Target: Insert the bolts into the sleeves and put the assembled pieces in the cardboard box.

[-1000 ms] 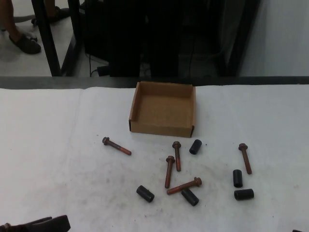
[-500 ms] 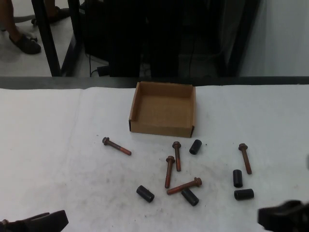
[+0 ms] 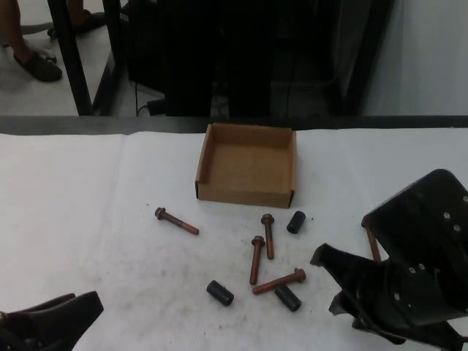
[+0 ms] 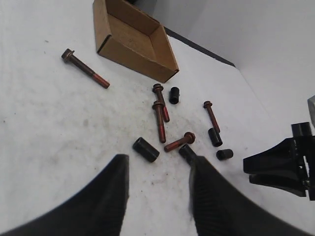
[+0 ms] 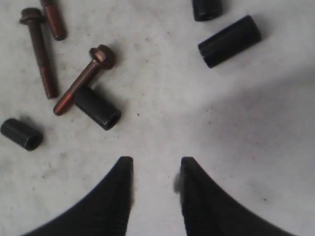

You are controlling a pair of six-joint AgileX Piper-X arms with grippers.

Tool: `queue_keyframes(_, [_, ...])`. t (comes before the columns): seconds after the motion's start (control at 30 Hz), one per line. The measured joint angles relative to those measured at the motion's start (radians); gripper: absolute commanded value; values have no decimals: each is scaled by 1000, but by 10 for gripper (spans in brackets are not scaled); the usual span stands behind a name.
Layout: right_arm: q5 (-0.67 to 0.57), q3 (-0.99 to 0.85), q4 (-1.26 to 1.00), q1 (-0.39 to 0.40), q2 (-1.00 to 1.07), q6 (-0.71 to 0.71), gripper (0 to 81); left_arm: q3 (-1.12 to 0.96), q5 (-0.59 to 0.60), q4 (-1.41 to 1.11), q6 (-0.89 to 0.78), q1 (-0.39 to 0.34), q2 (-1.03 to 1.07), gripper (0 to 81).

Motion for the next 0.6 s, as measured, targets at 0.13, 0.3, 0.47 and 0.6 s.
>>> queue_keyframes(0.13, [18,-13,0,-12,20,117,312,0,0,-11,-32,0,0,384])
queue_keyframes(0.3, [34,-17,6,-86,20,161,312,0,0,-18,-40,0,0,384])
queue_keyframes(0.47, [39,-17,37,-172,20,178,312,0,0,-18,-42,0,0,384])
queue_keyframes(0.6, [39,-17,20,-200,25,212,312,0,0,-18,-41,0,0,384])
